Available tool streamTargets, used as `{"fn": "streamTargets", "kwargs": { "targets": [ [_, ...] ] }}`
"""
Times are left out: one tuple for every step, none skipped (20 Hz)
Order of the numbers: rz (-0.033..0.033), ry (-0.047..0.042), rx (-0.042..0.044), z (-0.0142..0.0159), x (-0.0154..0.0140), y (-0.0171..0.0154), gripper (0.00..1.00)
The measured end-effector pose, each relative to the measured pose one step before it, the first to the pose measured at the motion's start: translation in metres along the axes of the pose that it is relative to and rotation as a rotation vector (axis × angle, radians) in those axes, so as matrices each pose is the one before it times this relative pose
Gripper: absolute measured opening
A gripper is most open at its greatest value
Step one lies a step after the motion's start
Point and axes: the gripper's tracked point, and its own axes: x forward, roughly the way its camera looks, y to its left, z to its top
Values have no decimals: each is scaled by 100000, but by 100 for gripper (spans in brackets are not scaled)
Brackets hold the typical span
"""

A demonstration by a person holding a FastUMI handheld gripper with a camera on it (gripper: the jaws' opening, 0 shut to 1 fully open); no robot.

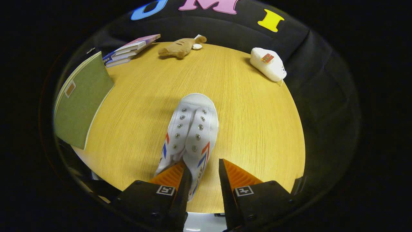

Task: Open the storage box then place both shoes into the box .Put the left shoe in first, then the right shoe, with the right side of both shoes facing outward in a uniform manner.

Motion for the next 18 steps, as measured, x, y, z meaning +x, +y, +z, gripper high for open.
{"fn": "streamTargets", "kwargs": {
  "targets": [
    [-458, -970, -461, 471, 448, 158, 52],
    [81, -1163, 62, 463, 330, 370, 52],
    [-1185, -103, 597, 194, 269, 156, 45],
    [-3759, 420, 53, -374, 567, -755, 22],
    [-1799, 292, 1913, -86, 173, -552, 13],
    [2882, -703, 5070, 216, -604, -7, 6],
    [5857, -1575, 6777, 364, -307, 667, 6],
    [3534, 14, 7145, 288, -458, 298, 5],
    [1821, -1540, 5643, 700, -576, -21, 5],
    [1524, -1907, 3930, 922, -535, 248, 5],
    [721, -1621, 2830, 684, -508, 323, 5],
    [593, -929, 1409, 485, -516, 434, 5],
    [536, -956, 632, 445, -486, 464, 5],
    [-809, -190, -884, 286, -87, 135, 5],
    [-1938, 482, -2192, -247, 290, -332, 5],
    [-1714, 338, -2297, -360, 423, -315, 5],
    [-831, 1043, -1316, -565, 555, -36, 5],
    [-978, 801, -1404, -678, 467, -74, 5]
  ]
}}
